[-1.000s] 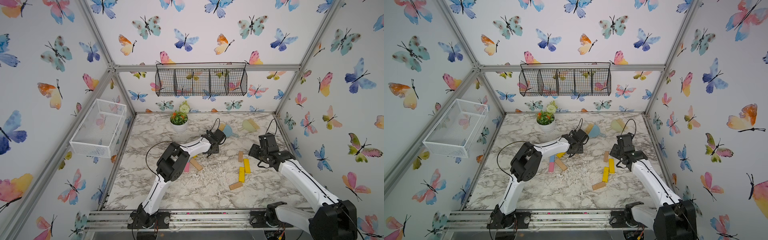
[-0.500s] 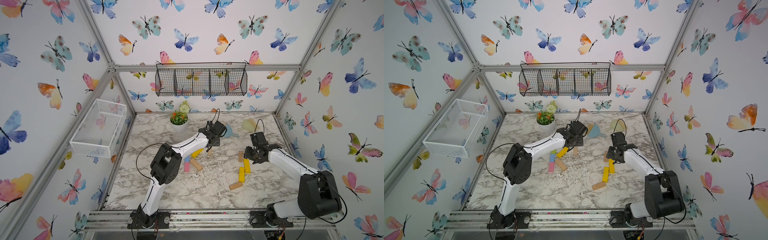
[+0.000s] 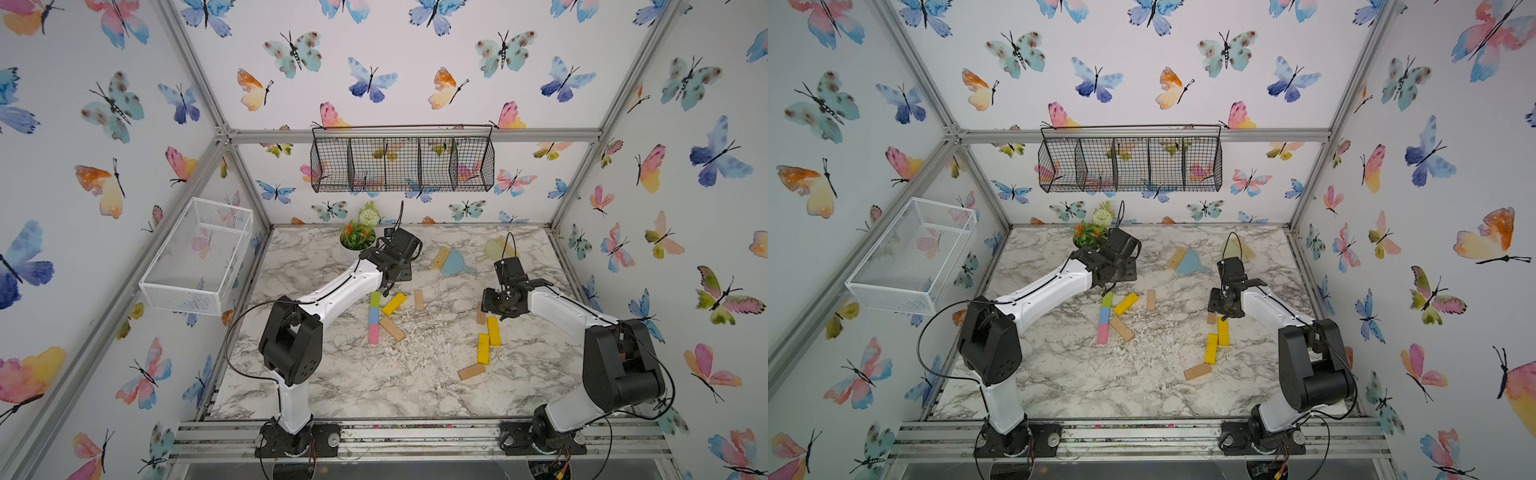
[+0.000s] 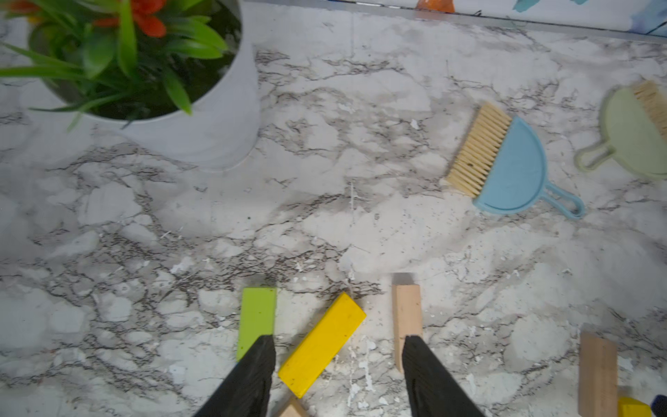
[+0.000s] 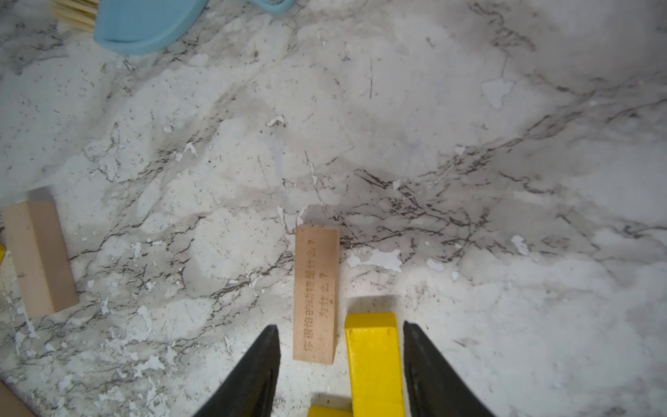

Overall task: Assemble the letter k with building blocks
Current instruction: Pick up the building block from the center of the board.

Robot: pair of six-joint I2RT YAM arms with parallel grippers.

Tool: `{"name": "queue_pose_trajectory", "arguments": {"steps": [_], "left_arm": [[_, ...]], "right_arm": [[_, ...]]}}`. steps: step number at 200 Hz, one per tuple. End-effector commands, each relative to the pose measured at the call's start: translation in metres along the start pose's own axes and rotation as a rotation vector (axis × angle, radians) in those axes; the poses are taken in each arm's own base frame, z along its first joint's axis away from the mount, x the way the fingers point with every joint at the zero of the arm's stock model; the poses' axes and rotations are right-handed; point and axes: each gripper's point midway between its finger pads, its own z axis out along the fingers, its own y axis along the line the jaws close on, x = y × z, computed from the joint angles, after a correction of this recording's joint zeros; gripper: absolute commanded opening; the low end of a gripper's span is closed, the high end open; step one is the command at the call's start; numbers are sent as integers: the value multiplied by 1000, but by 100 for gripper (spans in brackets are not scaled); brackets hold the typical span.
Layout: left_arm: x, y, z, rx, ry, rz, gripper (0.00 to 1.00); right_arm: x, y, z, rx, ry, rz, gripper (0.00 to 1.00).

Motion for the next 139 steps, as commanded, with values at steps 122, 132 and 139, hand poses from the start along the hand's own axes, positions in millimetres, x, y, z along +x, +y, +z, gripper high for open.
{"name": "queue_pose_trajectory", "arguments": {"steps": [122, 132, 139], "left_arm": [[4, 69, -6, -26, 0, -58, 86], [3, 70, -7, -27, -4, -55, 88], [3, 70, -8, -30, -7, -54, 90]], "right_arm": [[19, 21, 31, 14, 167, -102, 54], [20, 20, 32, 19, 169, -98, 53], [21, 20, 33, 23, 175, -96, 53]]}}
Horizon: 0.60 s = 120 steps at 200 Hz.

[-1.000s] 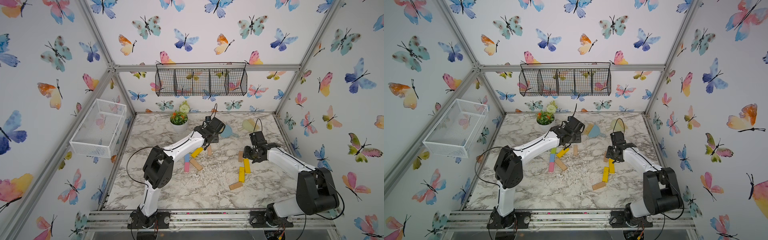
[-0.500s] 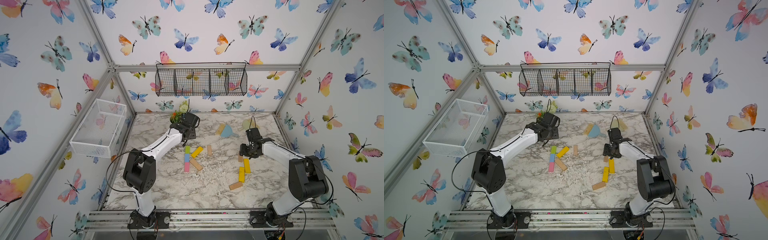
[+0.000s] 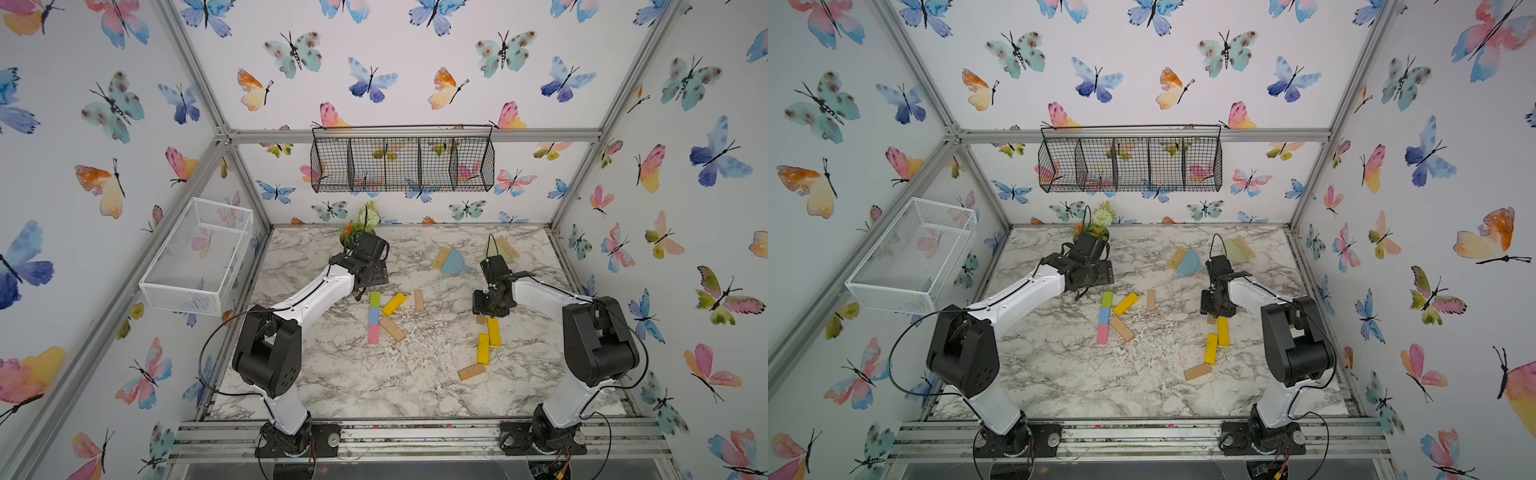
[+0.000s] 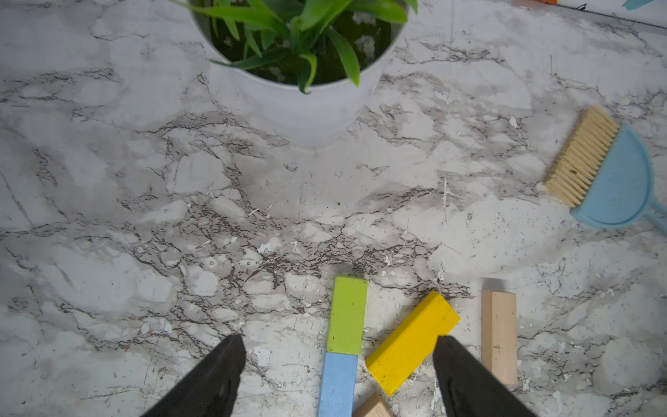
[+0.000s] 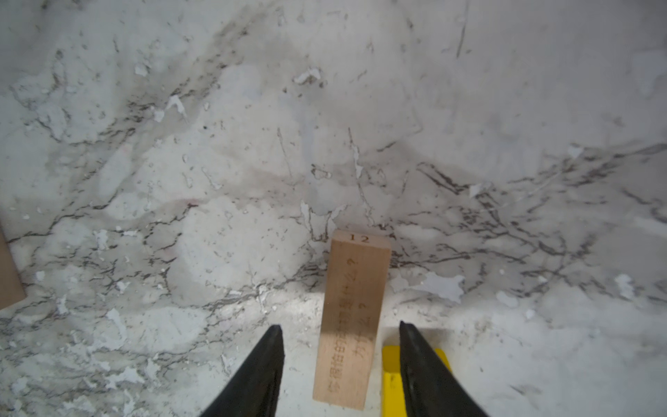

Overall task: Assemble the letter k with building blocks
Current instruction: Pick up the building block from the center of the board.

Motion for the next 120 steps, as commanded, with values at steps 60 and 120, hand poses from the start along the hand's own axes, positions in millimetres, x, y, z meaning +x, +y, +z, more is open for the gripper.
{"name": "queue_pose_trajectory", "arguments": {"steps": [60, 120], "left_arm": [[-9, -1, -15, 22, -41, 12, 98], [-7, -4, -14, 37, -34, 17, 98]], "right_arm": [[10, -2, 11, 33, 66, 44, 51], [15, 0, 19, 27, 88, 52, 28]]}}
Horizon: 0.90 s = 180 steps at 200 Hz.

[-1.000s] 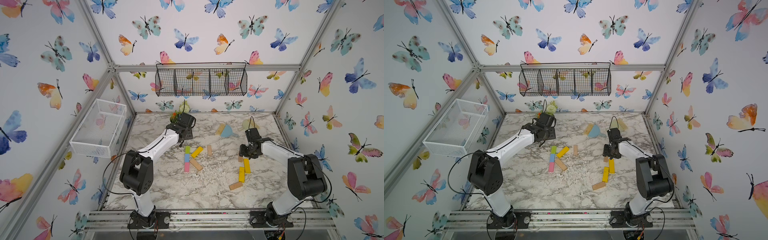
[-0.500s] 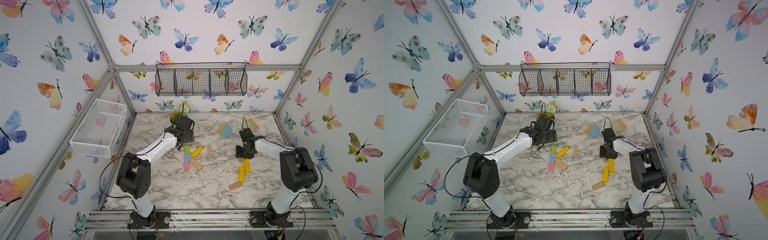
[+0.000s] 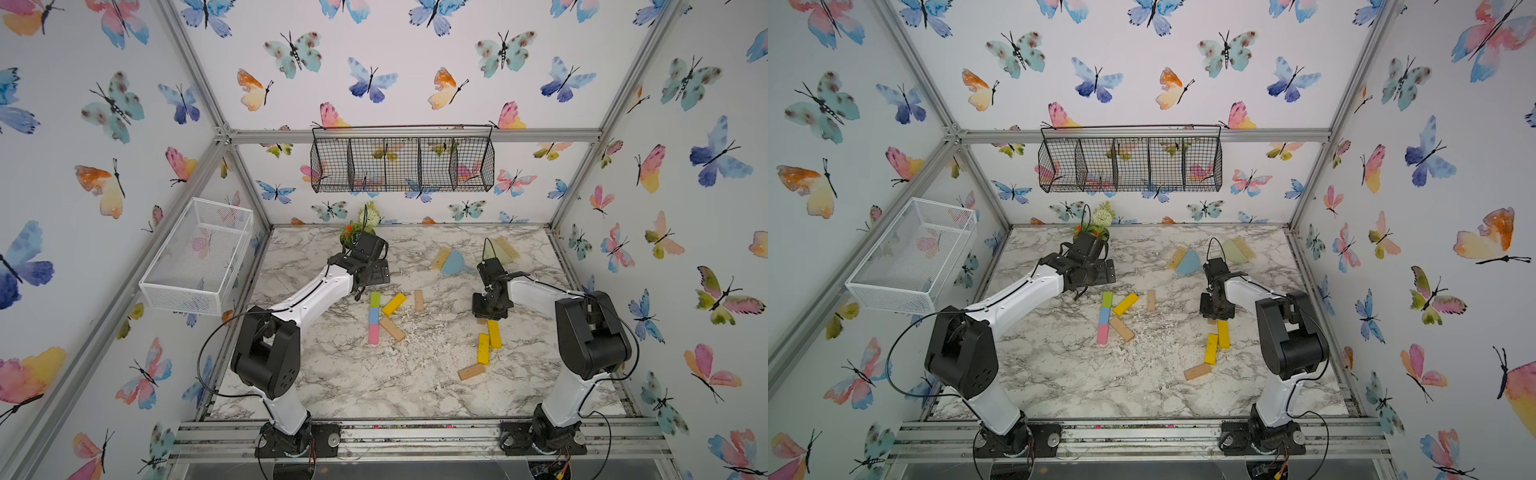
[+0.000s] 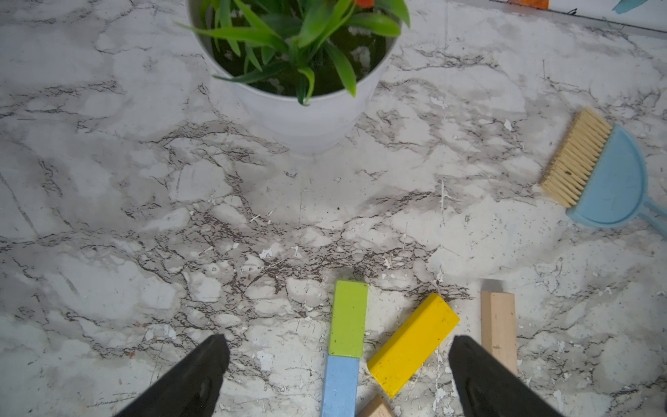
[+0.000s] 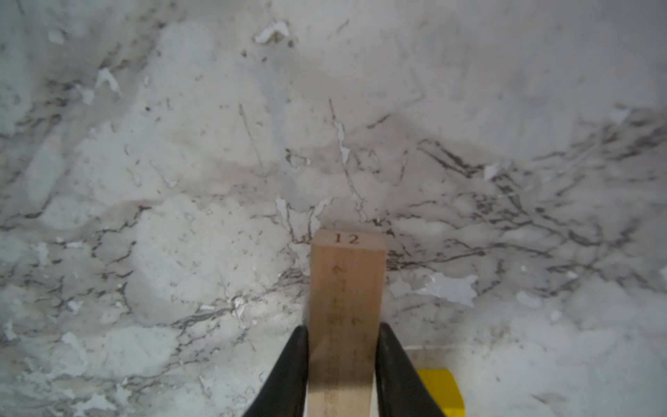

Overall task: Assemble the letter k with building blocks
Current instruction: Pick up the building block from the center of the board.

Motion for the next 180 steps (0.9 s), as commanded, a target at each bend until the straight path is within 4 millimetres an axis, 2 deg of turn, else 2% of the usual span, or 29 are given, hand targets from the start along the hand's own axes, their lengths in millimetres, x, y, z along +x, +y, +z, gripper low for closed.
{"name": "queue_pose_trajectory", "arguments": {"steps": [1, 35, 59, 91, 114, 146, 180], "left_arm": [[-5, -3, -11, 28, -22, 4, 98], [-3, -3, -10, 30, -18, 5, 98], [-3, -3, -11, 30, -19, 5, 98], [-3, -3, -10, 27, -19, 5, 99], [-3, -2, -9, 21, -18, 3, 99], [-5, 2, -11, -2, -31, -9, 99], [-17, 20, -20, -37, -53, -52, 99]], "right_arm": [[5, 1, 6, 6, 35, 6, 28], [2, 1, -2, 20, 21, 11, 16], [-2, 13, -17, 10, -7, -2, 14], [-9, 42, -45, -5, -52, -39, 14], [-5, 63, -56, -8, -53, -64, 15], [9, 100, -53, -36, -36, -98, 17], [22, 135, -48, -60, -27, -121, 17]]}}
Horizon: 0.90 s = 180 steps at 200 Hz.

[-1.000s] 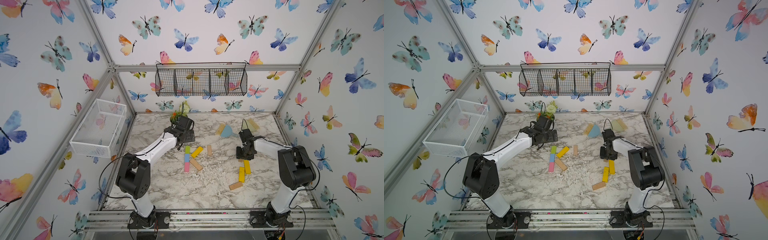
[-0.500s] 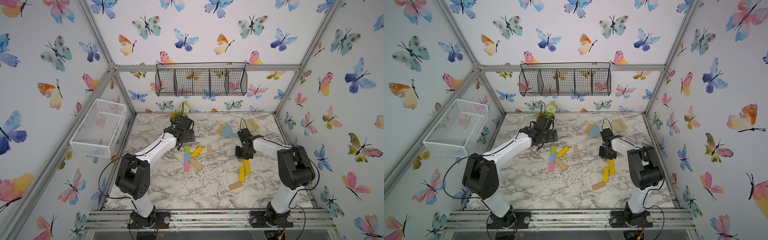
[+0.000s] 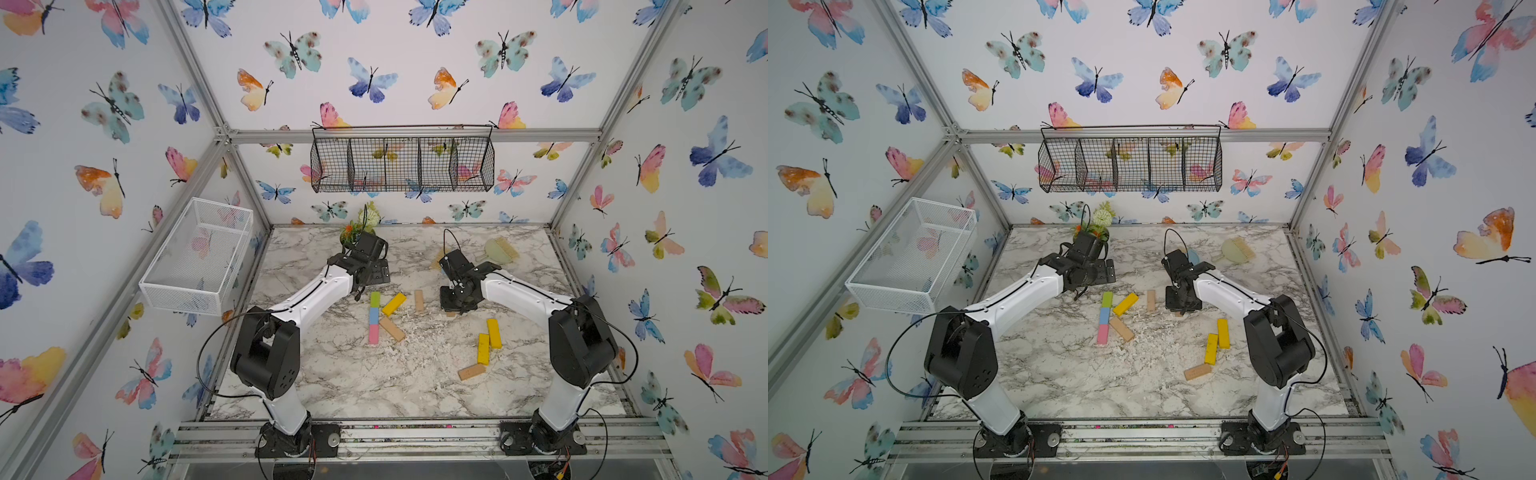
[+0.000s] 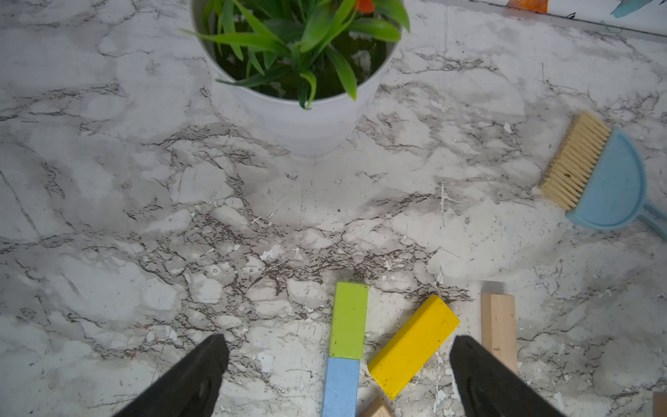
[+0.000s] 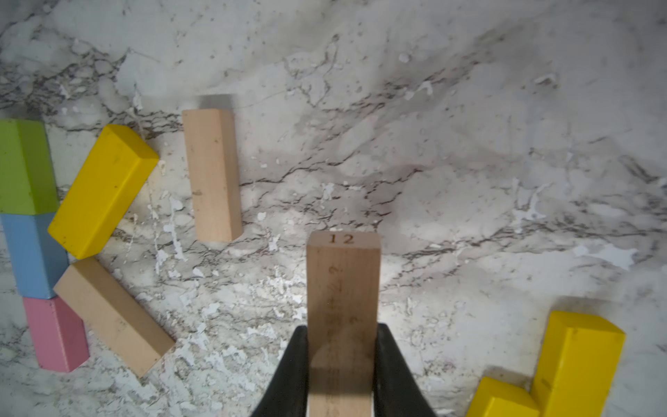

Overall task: Assemble the letter k with building blocks
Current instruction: Pick up the building block from the center of the board, then assemble the building block at the center of the board.

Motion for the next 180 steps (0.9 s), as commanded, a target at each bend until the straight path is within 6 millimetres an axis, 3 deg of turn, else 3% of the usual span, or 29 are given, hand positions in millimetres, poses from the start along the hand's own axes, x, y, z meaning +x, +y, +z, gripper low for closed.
{"name": "queue_pose_trajectory", "arguments": {"steps": [1, 32, 55, 112, 180], "left_arm": [[-15, 17, -19, -30, -44, -44, 99], [-23, 40, -24, -66, -52, -78, 100], [-22, 46, -26, -70, -56, -88, 100], [-17, 44, -22, -63, -37, -87, 100], [-14, 42, -19, -57, -25, -86, 99]], "right_arm": [[10, 14, 7, 21, 35, 20, 17], [18, 32, 15, 16, 47, 29, 16], [27, 40, 20, 16, 53, 30, 17], [50, 57, 40, -26, 89, 64, 16], [58, 65, 58, -12, 127, 38, 16]]}}
